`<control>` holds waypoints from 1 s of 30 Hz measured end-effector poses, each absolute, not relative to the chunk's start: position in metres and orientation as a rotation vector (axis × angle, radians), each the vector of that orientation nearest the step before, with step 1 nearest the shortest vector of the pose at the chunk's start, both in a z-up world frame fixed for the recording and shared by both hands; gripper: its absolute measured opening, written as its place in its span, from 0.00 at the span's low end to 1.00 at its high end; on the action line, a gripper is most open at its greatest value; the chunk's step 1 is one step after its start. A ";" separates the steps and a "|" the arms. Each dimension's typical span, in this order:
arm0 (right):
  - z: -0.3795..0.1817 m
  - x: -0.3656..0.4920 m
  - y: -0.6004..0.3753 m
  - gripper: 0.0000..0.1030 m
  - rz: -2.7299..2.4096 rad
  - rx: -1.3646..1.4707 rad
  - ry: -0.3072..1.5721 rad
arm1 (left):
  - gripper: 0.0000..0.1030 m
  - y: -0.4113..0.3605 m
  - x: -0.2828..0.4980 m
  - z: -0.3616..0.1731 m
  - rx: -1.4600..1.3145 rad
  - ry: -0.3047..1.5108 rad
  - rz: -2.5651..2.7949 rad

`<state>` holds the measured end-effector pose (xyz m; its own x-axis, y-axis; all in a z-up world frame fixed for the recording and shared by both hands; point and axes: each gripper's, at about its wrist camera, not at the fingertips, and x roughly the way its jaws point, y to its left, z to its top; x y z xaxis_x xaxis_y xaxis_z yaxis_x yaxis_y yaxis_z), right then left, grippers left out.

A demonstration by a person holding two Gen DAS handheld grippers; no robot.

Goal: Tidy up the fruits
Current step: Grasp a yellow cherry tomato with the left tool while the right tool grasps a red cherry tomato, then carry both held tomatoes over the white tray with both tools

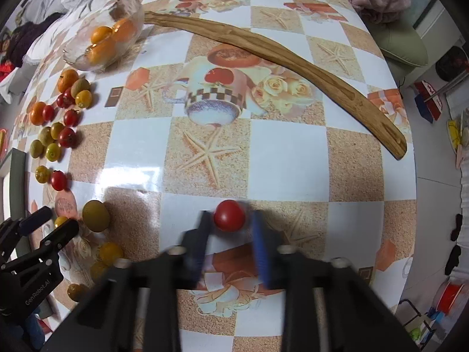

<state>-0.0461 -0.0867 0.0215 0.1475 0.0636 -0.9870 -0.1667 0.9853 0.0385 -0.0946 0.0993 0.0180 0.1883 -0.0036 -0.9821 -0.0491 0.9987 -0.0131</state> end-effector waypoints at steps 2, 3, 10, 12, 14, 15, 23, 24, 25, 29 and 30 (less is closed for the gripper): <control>0.023 -0.046 -0.088 0.21 0.174 -0.072 1.414 | 0.28 0.094 -0.096 0.020 -0.052 1.370 -0.003; 0.023 -0.047 -0.088 0.21 0.176 -0.067 1.413 | 0.22 0.092 -0.096 0.021 -0.075 1.372 -0.034; 0.047 -0.056 -0.086 0.21 0.215 -0.022 1.394 | 0.22 0.113 -0.104 0.025 -0.176 1.375 -0.042; 0.052 -0.059 -0.084 0.21 0.226 -0.007 1.393 | 0.22 0.116 -0.109 0.031 -0.182 1.368 -0.043; 0.057 -0.062 -0.078 0.21 0.242 0.003 1.391 | 0.22 0.119 -0.114 0.035 -0.178 1.360 -0.045; 0.060 -0.064 -0.075 0.21 0.251 0.003 1.389 | 0.22 0.124 -0.113 0.037 -0.177 1.356 -0.045; 0.082 -0.078 -0.036 0.21 0.348 -0.030 1.369 | 0.22 0.163 -0.130 0.062 -0.214 1.308 0.000; 0.085 -0.080 -0.029 0.21 0.363 -0.037 1.367 | 0.22 0.167 -0.131 0.065 -0.218 1.304 0.008; 0.088 -0.081 -0.020 0.21 0.382 -0.046 1.366 | 0.22 0.175 -0.136 0.068 -0.223 1.296 0.019; 0.097 -0.089 0.017 0.21 0.461 -0.085 1.361 | 0.22 0.202 -0.153 0.076 -0.222 1.280 0.067; 0.100 -0.092 0.030 0.21 0.488 -0.098 1.360 | 0.22 0.213 -0.160 0.078 -0.230 1.279 0.086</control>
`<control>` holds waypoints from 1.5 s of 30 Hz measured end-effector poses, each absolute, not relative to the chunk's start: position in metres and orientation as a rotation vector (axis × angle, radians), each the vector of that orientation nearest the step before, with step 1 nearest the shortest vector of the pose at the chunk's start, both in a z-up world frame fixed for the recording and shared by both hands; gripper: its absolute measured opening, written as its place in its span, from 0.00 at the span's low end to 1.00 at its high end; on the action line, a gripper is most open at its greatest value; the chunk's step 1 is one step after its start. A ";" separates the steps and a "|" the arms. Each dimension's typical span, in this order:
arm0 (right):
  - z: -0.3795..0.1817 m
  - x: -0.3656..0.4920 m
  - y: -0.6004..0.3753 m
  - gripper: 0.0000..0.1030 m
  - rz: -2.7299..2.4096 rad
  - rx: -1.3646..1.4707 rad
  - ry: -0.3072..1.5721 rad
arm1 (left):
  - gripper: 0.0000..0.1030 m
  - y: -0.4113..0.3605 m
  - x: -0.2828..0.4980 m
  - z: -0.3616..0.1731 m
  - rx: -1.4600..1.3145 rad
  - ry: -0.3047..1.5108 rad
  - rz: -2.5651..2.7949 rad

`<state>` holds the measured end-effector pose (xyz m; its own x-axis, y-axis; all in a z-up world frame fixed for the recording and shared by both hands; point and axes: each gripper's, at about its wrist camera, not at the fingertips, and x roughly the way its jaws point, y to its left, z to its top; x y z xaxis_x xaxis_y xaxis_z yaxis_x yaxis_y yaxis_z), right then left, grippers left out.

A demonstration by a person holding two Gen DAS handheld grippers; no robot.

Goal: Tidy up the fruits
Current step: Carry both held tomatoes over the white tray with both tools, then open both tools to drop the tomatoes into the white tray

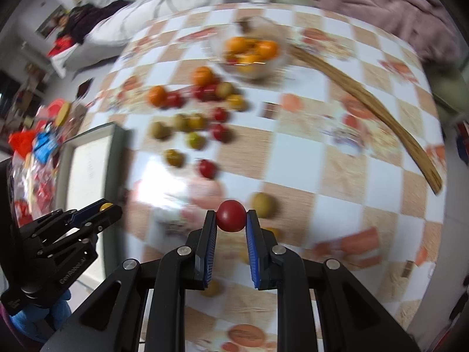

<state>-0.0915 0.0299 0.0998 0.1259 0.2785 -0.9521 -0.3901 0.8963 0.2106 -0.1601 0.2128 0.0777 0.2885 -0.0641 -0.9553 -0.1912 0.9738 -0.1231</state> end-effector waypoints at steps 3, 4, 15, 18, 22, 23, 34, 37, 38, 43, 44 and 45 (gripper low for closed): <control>0.103 -0.098 0.064 0.21 0.554 -0.129 1.360 | 0.22 0.237 -0.175 0.078 -0.250 1.278 0.140; 0.103 -0.101 0.077 0.21 0.578 -0.140 1.361 | 0.22 0.248 -0.183 0.078 -0.259 1.278 0.167; 0.082 -0.143 0.196 0.21 0.804 -0.261 1.411 | 0.22 0.330 -0.253 0.052 -0.312 1.337 0.397; 0.069 -0.152 0.216 0.21 0.832 -0.297 1.432 | 0.22 0.341 -0.265 0.043 -0.314 1.349 0.421; 0.053 -0.160 0.234 0.21 0.843 -0.344 1.457 | 0.22 0.346 -0.272 0.031 -0.316 1.365 0.431; 0.049 -0.161 0.237 0.21 0.843 -0.355 1.459 | 0.22 0.347 -0.274 0.029 -0.313 1.367 0.431; 0.029 -0.170 0.255 0.29 0.850 -0.472 1.486 | 0.76 0.340 -0.279 0.027 -0.244 1.346 0.474; 0.028 -0.170 0.256 0.42 0.864 -0.462 1.490 | 0.76 0.338 -0.279 0.024 -0.236 1.368 0.465; 0.029 -0.170 0.257 0.51 0.870 -0.457 1.489 | 0.76 0.338 -0.279 0.022 -0.232 1.375 0.466; 0.049 -0.167 0.256 0.81 0.889 -0.376 1.440 | 0.76 0.339 -0.283 0.019 -0.232 1.400 0.466; 0.054 -0.165 0.254 0.82 0.888 -0.360 1.433 | 0.76 0.338 -0.283 0.020 -0.227 1.401 0.464; 0.058 -0.162 0.253 0.82 0.883 -0.350 1.430 | 0.76 0.336 -0.282 0.022 -0.222 1.402 0.462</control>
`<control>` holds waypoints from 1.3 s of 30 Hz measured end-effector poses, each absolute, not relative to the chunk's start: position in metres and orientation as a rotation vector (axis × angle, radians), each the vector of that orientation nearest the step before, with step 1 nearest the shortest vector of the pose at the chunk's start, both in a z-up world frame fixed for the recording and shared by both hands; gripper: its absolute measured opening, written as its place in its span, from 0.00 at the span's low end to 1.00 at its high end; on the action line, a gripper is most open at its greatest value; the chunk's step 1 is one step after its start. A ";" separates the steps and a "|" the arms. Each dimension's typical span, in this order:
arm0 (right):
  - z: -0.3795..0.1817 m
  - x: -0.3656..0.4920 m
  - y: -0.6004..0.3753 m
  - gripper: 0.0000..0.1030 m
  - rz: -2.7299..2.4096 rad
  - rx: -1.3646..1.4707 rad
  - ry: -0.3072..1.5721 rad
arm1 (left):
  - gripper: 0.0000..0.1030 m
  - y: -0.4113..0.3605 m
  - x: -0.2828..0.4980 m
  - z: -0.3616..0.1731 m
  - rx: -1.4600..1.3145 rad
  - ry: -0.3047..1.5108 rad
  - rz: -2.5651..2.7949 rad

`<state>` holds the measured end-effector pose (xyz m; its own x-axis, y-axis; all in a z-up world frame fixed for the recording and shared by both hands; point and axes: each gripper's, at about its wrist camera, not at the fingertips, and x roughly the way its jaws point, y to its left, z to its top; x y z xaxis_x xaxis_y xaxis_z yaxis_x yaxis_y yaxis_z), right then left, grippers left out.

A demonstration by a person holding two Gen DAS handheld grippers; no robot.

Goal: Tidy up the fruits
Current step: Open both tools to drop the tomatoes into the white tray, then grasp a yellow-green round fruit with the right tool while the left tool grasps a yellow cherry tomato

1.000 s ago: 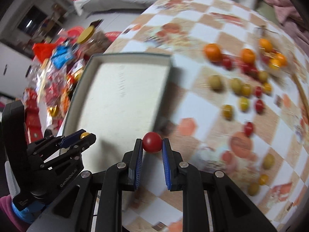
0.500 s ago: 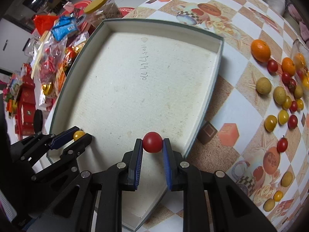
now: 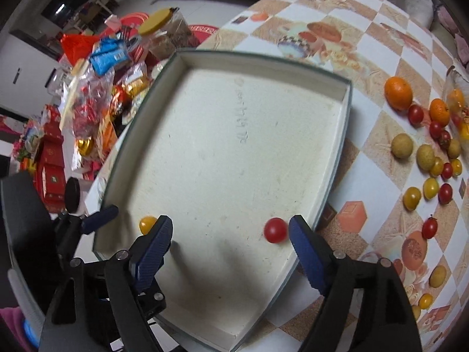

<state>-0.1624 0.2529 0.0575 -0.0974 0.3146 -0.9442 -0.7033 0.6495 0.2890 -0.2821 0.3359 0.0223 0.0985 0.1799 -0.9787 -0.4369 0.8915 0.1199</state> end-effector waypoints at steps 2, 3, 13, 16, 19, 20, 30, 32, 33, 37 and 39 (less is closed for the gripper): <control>0.065 -0.157 0.247 0.82 0.858 -0.330 1.414 | 0.76 0.334 -0.279 0.026 -0.205 1.402 0.452; 0.069 -0.154 0.241 0.82 0.840 -0.318 1.406 | 0.76 0.333 -0.278 0.028 -0.198 1.399 0.446; 0.073 -0.119 0.142 0.82 0.576 -0.201 1.449 | 0.76 0.298 -0.232 0.055 -0.132 1.338 0.331; 0.070 -0.110 0.104 0.82 0.494 -0.172 1.463 | 0.76 0.278 -0.212 0.063 -0.113 1.323 0.277; 0.067 -0.103 0.072 0.82 0.425 -0.153 1.469 | 0.76 0.258 -0.193 0.071 -0.099 1.307 0.229; 0.066 -0.101 0.064 0.82 0.411 -0.147 1.470 | 0.76 0.250 -0.187 0.073 -0.092 1.302 0.210; 0.055 -0.083 0.008 0.82 0.303 -0.110 1.489 | 0.76 0.199 -0.132 0.067 -0.053 1.313 0.136; 0.051 -0.081 0.003 0.82 0.297 -0.108 1.496 | 0.76 0.195 -0.122 0.062 -0.064 1.320 0.136; 0.050 -0.081 0.002 0.82 0.296 -0.107 1.498 | 0.76 0.195 -0.118 0.059 -0.073 1.324 0.134; 0.044 -0.077 -0.002 0.82 0.296 -0.112 1.504 | 0.76 0.190 -0.100 0.046 -0.086 1.339 0.135; 0.041 -0.073 -0.002 0.82 0.299 -0.117 1.506 | 0.76 0.188 -0.093 0.039 -0.085 1.349 0.134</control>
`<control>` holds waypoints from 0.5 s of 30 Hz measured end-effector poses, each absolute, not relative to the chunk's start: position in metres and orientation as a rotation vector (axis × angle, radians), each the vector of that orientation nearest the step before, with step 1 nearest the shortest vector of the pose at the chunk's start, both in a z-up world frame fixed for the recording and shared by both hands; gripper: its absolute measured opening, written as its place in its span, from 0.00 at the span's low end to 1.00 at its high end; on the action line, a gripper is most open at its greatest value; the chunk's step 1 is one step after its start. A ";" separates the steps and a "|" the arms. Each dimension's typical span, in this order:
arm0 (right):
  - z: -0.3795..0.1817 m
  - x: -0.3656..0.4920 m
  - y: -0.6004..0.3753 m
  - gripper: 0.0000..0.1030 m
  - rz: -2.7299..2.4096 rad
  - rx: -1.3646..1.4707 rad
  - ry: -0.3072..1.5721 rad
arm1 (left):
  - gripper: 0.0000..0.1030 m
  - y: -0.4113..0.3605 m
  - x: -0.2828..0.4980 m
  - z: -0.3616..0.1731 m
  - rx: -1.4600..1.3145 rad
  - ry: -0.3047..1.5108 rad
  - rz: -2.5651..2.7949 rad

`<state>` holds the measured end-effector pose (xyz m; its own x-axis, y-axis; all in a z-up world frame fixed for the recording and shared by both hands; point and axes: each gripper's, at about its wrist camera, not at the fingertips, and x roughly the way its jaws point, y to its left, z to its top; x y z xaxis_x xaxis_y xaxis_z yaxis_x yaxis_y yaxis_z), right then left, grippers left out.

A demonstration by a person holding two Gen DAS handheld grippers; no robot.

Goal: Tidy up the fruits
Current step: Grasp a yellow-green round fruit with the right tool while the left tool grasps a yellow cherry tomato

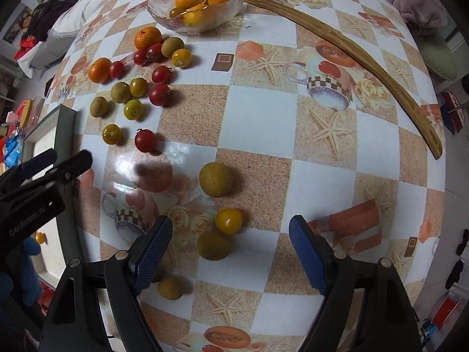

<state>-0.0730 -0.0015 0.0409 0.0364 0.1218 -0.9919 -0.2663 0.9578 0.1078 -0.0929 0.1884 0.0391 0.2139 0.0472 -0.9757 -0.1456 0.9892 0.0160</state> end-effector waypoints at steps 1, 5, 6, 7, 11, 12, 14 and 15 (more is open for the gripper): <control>0.039 -0.071 -0.001 0.82 0.301 -0.122 1.507 | 0.76 0.188 -0.090 0.036 -0.085 1.354 0.133; 0.032 -0.066 0.005 0.82 0.314 -0.145 1.505 | 0.76 0.185 -0.079 0.023 -0.085 1.368 0.135; 0.029 -0.064 0.007 0.82 0.319 -0.154 1.505 | 0.76 0.184 -0.077 0.021 -0.085 1.370 0.133; 0.028 -0.063 0.009 0.82 0.324 -0.161 1.504 | 0.76 0.182 -0.076 0.018 -0.083 1.373 0.130; 0.021 -0.060 0.020 0.82 0.342 -0.208 1.492 | 0.76 0.178 -0.070 0.009 -0.081 1.386 0.126; 0.019 -0.058 0.025 0.82 0.347 -0.217 1.489 | 0.75 0.177 -0.069 0.008 -0.083 1.385 0.127; 0.017 -0.059 0.031 0.77 0.363 -0.238 1.480 | 0.73 0.176 -0.068 0.007 -0.088 1.381 0.130; 0.017 -0.059 0.034 0.68 0.368 -0.243 1.479 | 0.64 0.176 -0.067 0.007 -0.090 1.381 0.129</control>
